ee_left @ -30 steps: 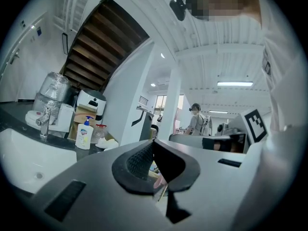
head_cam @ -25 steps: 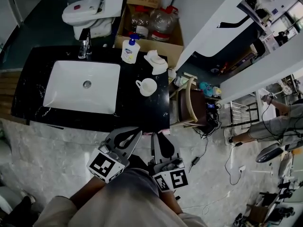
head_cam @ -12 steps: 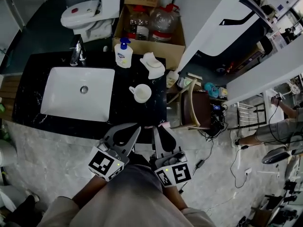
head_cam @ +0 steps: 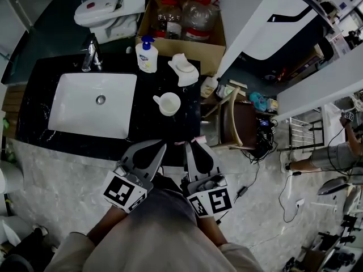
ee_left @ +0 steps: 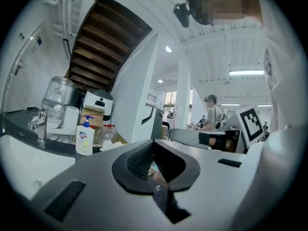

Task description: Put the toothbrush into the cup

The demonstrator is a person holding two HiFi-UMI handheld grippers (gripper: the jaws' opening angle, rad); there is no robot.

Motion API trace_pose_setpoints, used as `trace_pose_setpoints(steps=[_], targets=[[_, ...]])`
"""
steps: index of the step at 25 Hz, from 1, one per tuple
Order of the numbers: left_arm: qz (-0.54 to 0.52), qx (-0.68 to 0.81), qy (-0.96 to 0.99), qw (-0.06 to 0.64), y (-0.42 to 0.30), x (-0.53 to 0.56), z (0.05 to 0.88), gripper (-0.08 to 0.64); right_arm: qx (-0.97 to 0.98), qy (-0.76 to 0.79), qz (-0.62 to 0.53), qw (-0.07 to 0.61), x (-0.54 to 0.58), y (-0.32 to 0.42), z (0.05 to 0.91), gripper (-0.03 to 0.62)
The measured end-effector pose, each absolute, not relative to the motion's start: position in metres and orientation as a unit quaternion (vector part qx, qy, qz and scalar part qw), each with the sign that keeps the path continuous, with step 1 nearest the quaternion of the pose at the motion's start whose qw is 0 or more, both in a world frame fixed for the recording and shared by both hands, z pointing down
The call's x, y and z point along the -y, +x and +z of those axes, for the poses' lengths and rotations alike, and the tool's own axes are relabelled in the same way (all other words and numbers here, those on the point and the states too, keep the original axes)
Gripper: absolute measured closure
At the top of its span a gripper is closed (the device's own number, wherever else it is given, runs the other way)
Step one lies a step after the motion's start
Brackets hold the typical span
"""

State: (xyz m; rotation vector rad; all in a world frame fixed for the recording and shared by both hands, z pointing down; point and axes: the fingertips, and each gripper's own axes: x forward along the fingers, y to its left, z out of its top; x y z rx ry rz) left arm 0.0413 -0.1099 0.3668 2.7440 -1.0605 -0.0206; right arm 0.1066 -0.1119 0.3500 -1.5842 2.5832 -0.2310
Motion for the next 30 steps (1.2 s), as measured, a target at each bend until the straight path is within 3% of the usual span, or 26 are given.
trace_pose_setpoints(steps=[18, 30], targets=[[-0.001, 0.358, 0.931, 0.072, 0.050, 0.144, 0.362, 0.549, -0.855, -0.514, -0.059, 0.041, 0.156, 0.105, 0.350, 0.554], [-0.007, 0.368, 0.925, 0.096, 0.039, 0.184, 0.368, 0.549, -0.857, -0.510, -0.064, 0.036, 0.199, 0.096, 0.351, 0.554]])
